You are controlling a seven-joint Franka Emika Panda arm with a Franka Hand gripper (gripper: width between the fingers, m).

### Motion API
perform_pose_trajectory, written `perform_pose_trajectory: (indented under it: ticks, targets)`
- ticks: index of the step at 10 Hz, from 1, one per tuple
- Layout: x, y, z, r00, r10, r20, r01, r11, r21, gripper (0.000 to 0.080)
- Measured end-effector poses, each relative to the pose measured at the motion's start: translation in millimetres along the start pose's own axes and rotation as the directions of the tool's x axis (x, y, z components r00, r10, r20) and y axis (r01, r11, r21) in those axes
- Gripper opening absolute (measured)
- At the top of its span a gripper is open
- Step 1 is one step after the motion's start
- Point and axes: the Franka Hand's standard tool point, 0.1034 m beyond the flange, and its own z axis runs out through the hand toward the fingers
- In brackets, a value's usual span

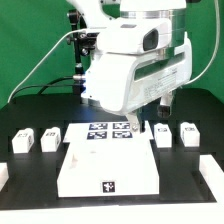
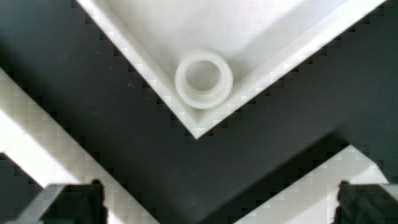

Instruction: Assemble one leg

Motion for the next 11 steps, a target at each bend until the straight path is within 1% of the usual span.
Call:
perform_pose_trajectory:
  ticks: [3, 4, 5, 6, 7, 8, 11]
  targets:
    - [0.0, 0.0, 0.0, 1.0, -0.005, 0.0, 0.005, 1.0, 0.0, 0.065]
    - [-1.1, -2.1, 0.8, 0.999, -0.046, -0.003, 0.046, 0.999, -0.004, 0.065]
    - [-12.6, -16.2, 5.6, 0.99, -0.143, -0.007, 0.143, 0.99, -0.011, 0.065]
    - [-35.5, -36.7, 10.6, 0.954, -0.301, 0.001, 0.301, 0.954, -0.007, 0.065]
    - [-50.6, -43.4, 14.2, 0.908, -0.418, -0.003, 0.418, 0.908, -0.019, 0.065]
    - [-64.4, -45.1, 19.6, 0.847, -0.532, -0.003, 0.532, 0.847, -0.027, 0.065]
    - [-66.2, -42.2, 20.3, 0.735, -0.678, 0.011, 0.678, 0.734, -0.02, 0.065]
